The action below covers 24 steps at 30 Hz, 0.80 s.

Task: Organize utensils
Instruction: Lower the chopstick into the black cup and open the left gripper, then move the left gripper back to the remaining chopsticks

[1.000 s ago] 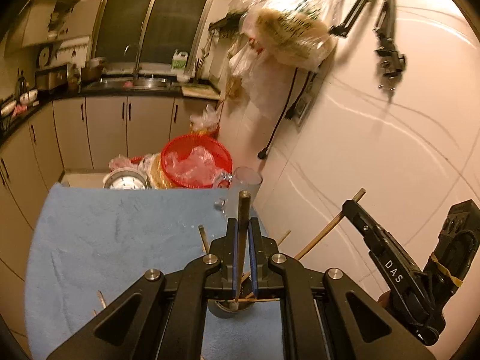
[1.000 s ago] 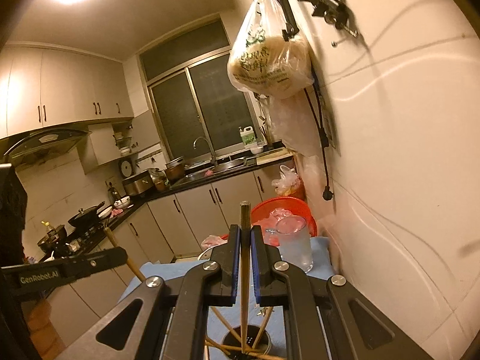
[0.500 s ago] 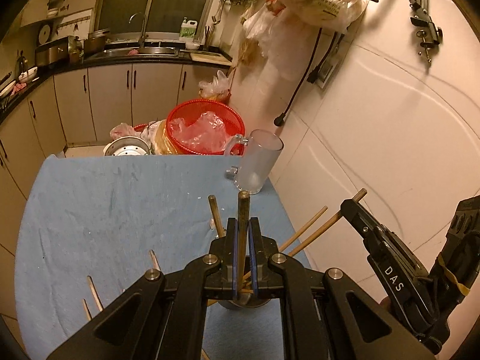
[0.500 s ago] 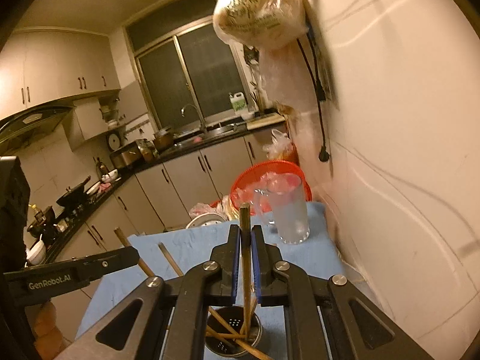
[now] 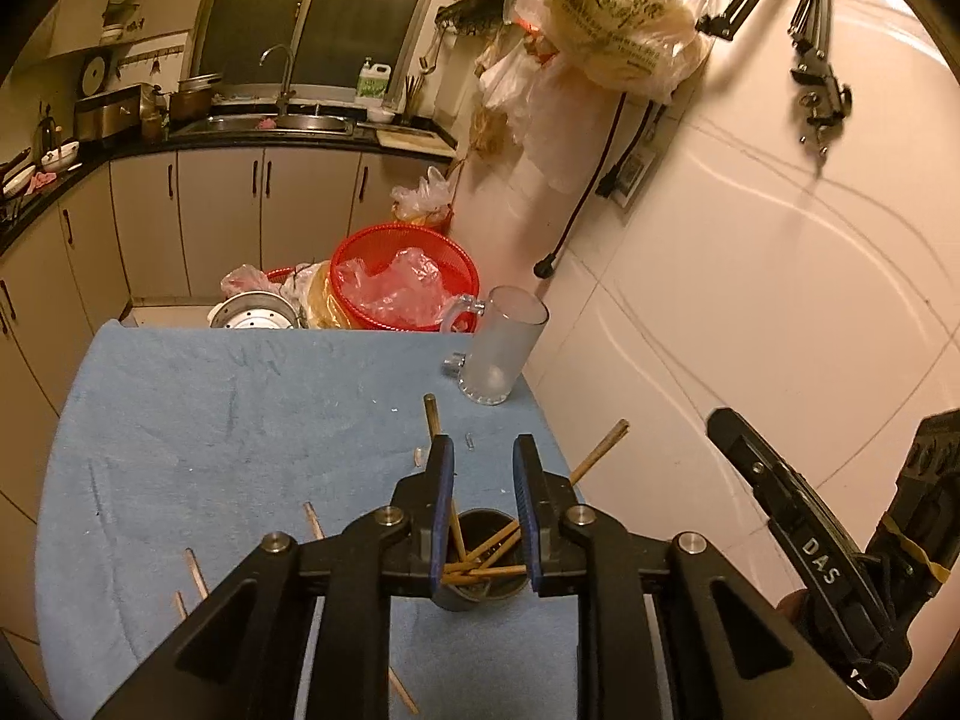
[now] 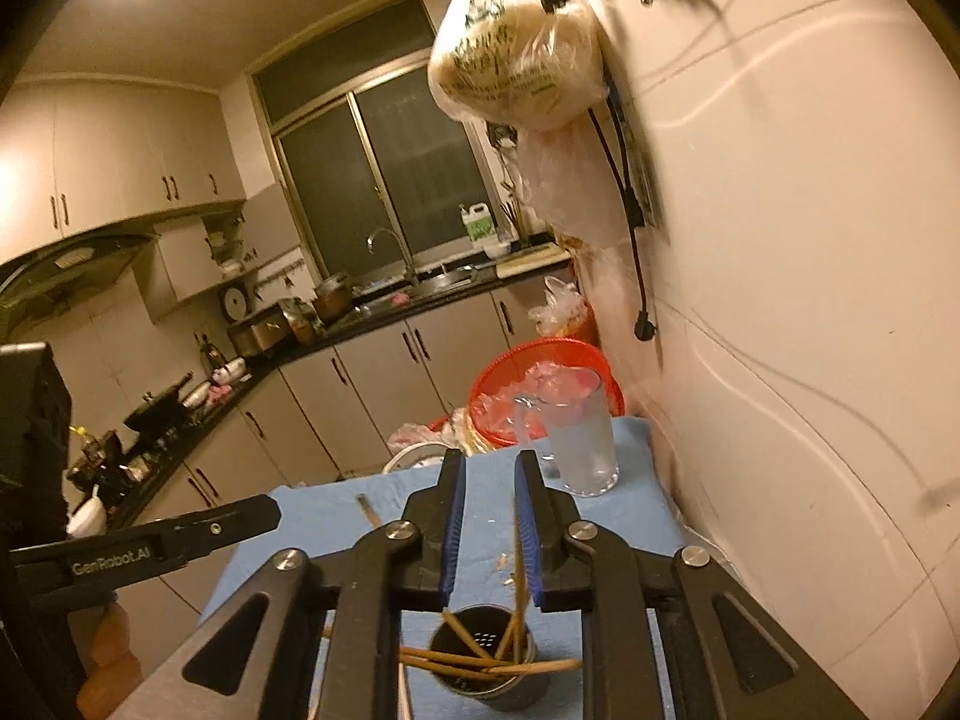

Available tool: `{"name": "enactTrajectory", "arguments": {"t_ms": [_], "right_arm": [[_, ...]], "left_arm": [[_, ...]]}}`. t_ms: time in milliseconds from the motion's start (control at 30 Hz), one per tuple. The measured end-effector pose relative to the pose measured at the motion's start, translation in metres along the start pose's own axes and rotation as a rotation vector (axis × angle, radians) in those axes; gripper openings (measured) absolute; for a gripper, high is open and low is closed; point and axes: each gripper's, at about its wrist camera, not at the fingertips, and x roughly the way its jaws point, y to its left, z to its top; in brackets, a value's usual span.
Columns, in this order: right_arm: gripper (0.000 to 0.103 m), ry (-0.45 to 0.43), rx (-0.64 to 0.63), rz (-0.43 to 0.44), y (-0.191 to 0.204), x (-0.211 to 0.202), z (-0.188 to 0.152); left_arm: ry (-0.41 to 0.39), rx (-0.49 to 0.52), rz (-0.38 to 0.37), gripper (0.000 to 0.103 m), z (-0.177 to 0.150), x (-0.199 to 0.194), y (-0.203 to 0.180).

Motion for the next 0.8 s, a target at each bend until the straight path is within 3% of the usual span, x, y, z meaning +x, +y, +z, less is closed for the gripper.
{"name": "enactTrajectory", "arguments": {"t_ms": [167,300,567,800], "right_arm": [[0.025,-0.019,0.007,0.061,0.009,-0.032,-0.011],[0.058,-0.011,0.009,0.124,0.019,-0.053,-0.038],[0.059,0.127,-0.051,0.193,0.053,-0.048,-0.105],[0.059,0.303,-0.141,0.218,0.087,-0.016,-0.18]], "left_arm": [[-0.04,-0.011,-0.013,0.02,-0.011,-0.032,0.012],[-0.064,-0.02,0.008,0.024,-0.028,-0.055,0.029],[-0.038,-0.056,0.099,0.024,-0.079,-0.079,0.083],[0.119,-0.207,0.193,0.024,-0.146,-0.048,0.164]]}}
